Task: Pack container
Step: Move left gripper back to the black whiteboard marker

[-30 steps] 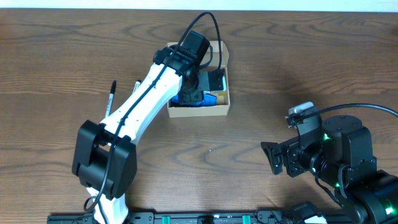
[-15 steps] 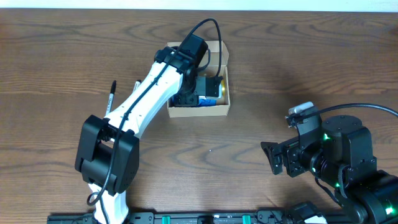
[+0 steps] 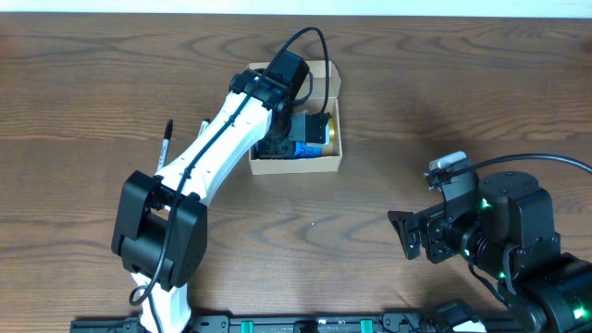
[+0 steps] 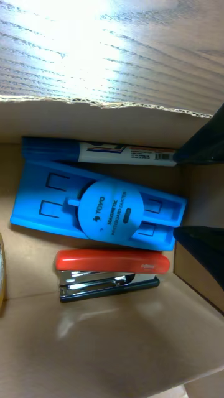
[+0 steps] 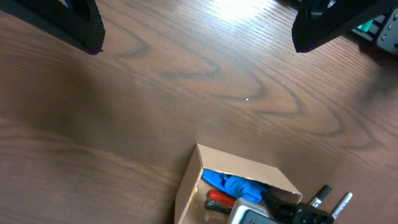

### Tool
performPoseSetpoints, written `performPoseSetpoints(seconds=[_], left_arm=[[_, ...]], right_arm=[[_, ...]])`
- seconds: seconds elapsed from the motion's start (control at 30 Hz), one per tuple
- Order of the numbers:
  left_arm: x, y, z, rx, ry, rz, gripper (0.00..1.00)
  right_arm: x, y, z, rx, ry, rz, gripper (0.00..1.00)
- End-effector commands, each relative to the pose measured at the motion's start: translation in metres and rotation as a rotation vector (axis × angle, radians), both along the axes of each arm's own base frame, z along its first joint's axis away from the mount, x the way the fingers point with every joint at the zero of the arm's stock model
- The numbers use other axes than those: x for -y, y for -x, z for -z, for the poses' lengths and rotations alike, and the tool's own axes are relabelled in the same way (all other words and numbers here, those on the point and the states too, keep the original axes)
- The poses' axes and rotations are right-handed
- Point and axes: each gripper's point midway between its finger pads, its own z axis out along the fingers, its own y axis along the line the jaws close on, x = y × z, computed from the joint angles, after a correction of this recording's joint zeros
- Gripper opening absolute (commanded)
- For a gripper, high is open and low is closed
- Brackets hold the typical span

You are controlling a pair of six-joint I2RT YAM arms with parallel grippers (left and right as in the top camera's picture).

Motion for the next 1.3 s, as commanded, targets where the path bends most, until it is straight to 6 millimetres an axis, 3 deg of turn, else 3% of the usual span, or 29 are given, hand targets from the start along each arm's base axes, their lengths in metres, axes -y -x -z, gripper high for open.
performPoseSetpoints(seconds=[0.0,0.13,0.23,0.43,0.57,0.73,0.93,1.07,1.27], left_arm=[[0.002,-0.012,-0.023,0.051,0.032,-0.056,0.32],[0.007,-0.021,-0.069,0.117,0.103,-0.155,0.33],[-0.001,-0.021,-0.098,0.158,0.111,-0.182,0.35],[-0.035,-0.018,-0.124,0.173,0.110,-0.313,0.35],[-0.074,-0.021,-0.122,0.125,0.103,-0.491,0.36],[-0.132,-0.034,-0.120,0.059,0.177,-0.836,0.36],[-0.174,-0.037,-0.113,-0.041,0.291,-1.019,0.39],[-0.183,-0.034,-0.101,-0.110,0.341,-1.058,0.40],[-0.183,-0.032,-0.064,-0.158,0.328,-1.107,0.43]], right_arm=[[0.000,0.000,0.002,-0.009,-0.007,0.008,0.99],[0.000,0.000,0.002,-0.009,-0.007,0.008,0.99],[0.000,0.000,0.001,-0.009,-0.007,0.008,0.99],[0.000,0.000,0.001,-0.009,-0.007,0.008,0.99],[0.000,0.000,0.001,-0.009,-0.007,0.008,0.99],[0.000,0.000,0.001,-0.009,-0.007,0.008,0.99],[0.000,0.000,0.001,-0.009,-0.007,0.008,0.99],[0.000,0.000,0.001,-0.009,-0.007,0.008,0.99],[0.000,0.000,0.002,-0.009,-0.007,0.008,0.99]])
